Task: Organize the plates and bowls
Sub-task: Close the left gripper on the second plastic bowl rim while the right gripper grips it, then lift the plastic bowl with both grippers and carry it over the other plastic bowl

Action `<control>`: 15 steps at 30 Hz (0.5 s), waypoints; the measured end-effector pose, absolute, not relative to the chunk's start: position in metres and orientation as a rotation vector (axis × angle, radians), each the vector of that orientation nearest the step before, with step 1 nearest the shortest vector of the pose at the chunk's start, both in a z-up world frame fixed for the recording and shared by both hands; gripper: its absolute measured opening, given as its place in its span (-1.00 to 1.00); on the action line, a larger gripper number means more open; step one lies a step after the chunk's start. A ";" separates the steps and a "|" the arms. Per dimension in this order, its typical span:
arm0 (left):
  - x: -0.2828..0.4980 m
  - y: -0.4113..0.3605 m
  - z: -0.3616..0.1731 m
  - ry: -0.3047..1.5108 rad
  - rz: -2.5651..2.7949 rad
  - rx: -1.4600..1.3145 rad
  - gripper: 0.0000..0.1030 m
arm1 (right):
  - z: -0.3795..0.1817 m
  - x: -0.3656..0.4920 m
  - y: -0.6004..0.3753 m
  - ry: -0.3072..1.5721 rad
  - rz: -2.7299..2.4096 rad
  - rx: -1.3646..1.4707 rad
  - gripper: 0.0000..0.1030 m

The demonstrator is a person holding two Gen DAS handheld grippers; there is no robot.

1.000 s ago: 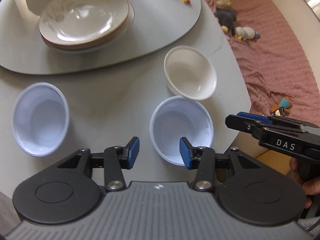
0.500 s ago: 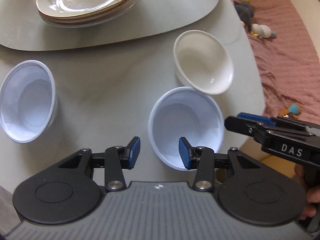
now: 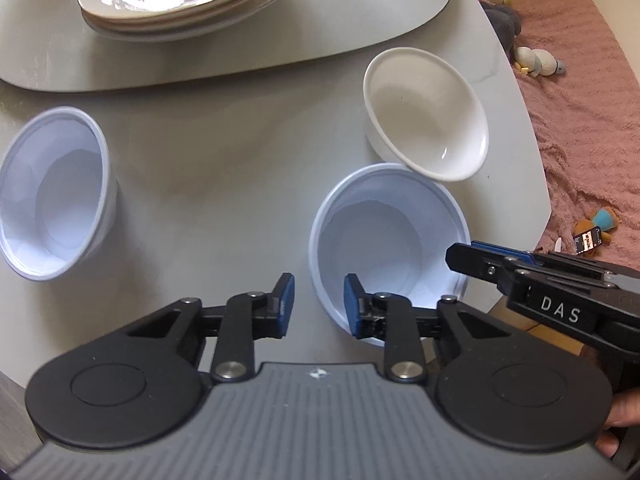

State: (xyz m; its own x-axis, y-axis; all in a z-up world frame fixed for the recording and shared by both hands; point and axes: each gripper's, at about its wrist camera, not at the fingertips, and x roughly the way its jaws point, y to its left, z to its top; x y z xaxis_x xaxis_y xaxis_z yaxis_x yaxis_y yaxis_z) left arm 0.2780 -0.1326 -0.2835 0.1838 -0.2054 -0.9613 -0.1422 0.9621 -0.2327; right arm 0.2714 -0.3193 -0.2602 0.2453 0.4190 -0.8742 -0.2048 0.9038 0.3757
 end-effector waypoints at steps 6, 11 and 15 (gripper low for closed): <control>0.282 -0.136 -0.294 1.415 -0.047 -0.341 -0.51 | -0.264 0.269 -0.321 1.278 0.443 0.216 -0.74; 0.283 -0.133 -0.291 1.414 -0.048 -0.357 -0.56 | -0.256 0.262 -0.325 1.258 0.460 0.225 -0.76; 0.279 -0.128 -0.284 1.409 -0.047 -0.377 -0.56 | -0.247 0.257 -0.322 1.244 0.472 0.211 -0.75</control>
